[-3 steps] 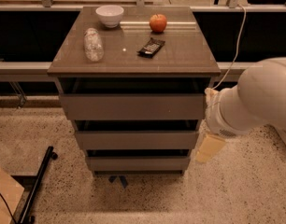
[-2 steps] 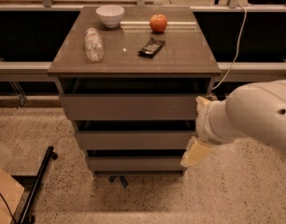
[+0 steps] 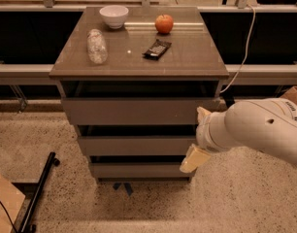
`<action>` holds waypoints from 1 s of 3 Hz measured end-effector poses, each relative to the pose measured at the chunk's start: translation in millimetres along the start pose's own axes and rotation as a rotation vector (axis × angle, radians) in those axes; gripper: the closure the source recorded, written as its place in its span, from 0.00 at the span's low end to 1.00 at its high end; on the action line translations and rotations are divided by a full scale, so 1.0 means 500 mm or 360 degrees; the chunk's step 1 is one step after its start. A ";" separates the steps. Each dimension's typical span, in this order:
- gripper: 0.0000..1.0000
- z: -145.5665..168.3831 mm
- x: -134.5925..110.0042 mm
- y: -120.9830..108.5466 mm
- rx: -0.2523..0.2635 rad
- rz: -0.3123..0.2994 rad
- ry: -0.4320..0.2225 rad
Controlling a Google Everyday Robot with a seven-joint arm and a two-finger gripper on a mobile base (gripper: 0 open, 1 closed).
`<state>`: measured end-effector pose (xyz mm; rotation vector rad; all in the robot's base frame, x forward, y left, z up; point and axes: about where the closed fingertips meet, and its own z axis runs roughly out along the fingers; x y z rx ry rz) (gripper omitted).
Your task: Open middle drawer
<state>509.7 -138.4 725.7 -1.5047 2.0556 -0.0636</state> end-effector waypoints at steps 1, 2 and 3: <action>0.00 0.003 0.006 0.008 0.0015 0.0011 0.0045; 0.00 0.047 0.026 0.031 0.0038 0.0115 0.0050; 0.00 0.112 0.024 0.018 0.0089 0.0201 -0.0018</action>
Offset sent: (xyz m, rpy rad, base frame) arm 0.0047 0.0046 -0.0642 0.0790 -0.0170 -0.2035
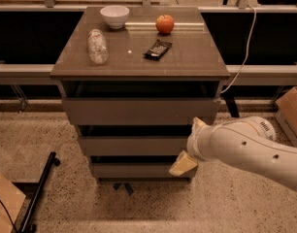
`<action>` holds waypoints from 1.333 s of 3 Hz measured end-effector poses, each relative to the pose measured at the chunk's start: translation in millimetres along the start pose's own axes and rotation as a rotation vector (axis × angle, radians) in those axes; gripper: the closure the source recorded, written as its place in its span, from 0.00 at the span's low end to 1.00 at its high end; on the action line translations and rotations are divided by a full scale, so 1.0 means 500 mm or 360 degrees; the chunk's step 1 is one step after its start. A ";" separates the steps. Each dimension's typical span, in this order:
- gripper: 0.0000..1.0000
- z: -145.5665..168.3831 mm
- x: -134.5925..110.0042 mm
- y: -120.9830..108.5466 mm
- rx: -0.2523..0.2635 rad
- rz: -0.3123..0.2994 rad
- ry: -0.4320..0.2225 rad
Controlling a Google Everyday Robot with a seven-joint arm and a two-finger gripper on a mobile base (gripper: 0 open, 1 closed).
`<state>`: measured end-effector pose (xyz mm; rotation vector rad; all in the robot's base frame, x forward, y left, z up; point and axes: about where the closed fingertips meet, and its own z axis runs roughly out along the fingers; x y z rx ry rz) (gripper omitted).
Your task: Open middle drawer
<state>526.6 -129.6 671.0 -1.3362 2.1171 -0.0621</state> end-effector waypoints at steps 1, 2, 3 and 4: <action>0.00 0.072 0.008 -0.020 0.0022 0.0069 -0.0051; 0.00 0.146 0.019 -0.032 -0.0002 0.0114 -0.0070; 0.00 0.229 0.039 -0.027 -0.0067 0.0172 -0.0064; 0.00 0.243 0.047 -0.018 -0.0086 0.0182 -0.0057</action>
Offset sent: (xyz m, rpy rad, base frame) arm 0.0808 0.0089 -0.1034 0.1118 0.0232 -0.0615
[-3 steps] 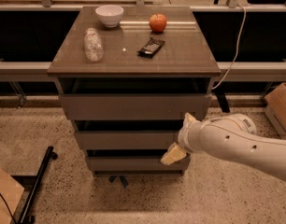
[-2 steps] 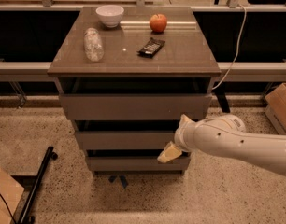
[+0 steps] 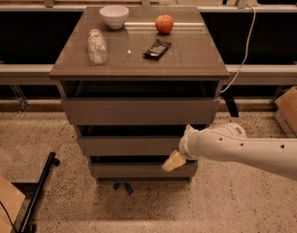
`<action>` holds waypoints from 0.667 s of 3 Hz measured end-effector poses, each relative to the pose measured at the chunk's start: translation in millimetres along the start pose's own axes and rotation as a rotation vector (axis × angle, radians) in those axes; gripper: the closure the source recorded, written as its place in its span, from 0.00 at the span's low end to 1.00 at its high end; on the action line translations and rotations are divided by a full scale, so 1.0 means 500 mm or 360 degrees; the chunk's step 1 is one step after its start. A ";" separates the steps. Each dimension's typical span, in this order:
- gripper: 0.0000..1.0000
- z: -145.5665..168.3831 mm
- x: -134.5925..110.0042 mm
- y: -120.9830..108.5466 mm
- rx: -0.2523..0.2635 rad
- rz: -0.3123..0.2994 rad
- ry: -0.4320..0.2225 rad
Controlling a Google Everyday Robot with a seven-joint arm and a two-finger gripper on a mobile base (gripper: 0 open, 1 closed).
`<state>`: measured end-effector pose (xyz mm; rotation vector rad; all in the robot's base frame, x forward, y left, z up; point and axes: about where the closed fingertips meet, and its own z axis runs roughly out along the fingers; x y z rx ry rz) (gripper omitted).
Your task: Open middle drawer
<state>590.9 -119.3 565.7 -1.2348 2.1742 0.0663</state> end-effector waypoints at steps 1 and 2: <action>0.00 0.016 0.012 0.014 -0.0019 0.0013 0.0020; 0.00 0.054 0.008 0.017 -0.0025 0.0051 -0.0064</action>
Offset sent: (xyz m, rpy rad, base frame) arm 0.0201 0.0175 -0.0508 0.1396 -0.0273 -0.0121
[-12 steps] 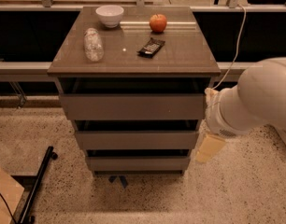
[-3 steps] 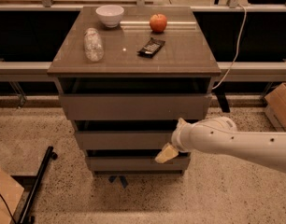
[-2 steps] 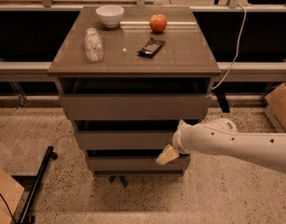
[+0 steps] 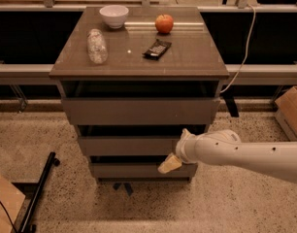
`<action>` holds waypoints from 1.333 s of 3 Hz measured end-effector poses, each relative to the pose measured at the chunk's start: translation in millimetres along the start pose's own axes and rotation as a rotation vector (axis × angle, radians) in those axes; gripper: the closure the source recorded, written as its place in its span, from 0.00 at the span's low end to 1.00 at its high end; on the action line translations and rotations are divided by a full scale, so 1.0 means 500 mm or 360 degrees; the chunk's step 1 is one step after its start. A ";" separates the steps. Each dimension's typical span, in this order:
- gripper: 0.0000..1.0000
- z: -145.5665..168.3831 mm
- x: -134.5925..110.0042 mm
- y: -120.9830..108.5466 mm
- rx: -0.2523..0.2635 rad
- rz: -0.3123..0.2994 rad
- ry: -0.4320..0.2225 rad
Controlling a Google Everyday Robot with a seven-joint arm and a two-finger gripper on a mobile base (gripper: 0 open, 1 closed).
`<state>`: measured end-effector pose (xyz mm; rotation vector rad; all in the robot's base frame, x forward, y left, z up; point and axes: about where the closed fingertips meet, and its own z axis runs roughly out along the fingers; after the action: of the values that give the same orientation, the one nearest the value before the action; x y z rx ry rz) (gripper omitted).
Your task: Open middle drawer
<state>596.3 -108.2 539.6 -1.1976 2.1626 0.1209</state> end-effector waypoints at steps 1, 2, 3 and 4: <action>0.00 0.053 0.010 -0.007 -0.0026 0.0107 -0.0132; 0.00 0.097 0.042 -0.036 -0.0046 0.0223 -0.0224; 0.00 0.160 0.073 -0.094 -0.0076 0.0288 -0.0285; 0.00 0.199 0.073 -0.144 -0.0095 0.0282 -0.0298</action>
Offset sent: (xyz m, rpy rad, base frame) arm 0.0545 -0.0321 -0.0714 0.2977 -0.0076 -0.1099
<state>688.9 -138.7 456.4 -0.9832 2.1080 0.3621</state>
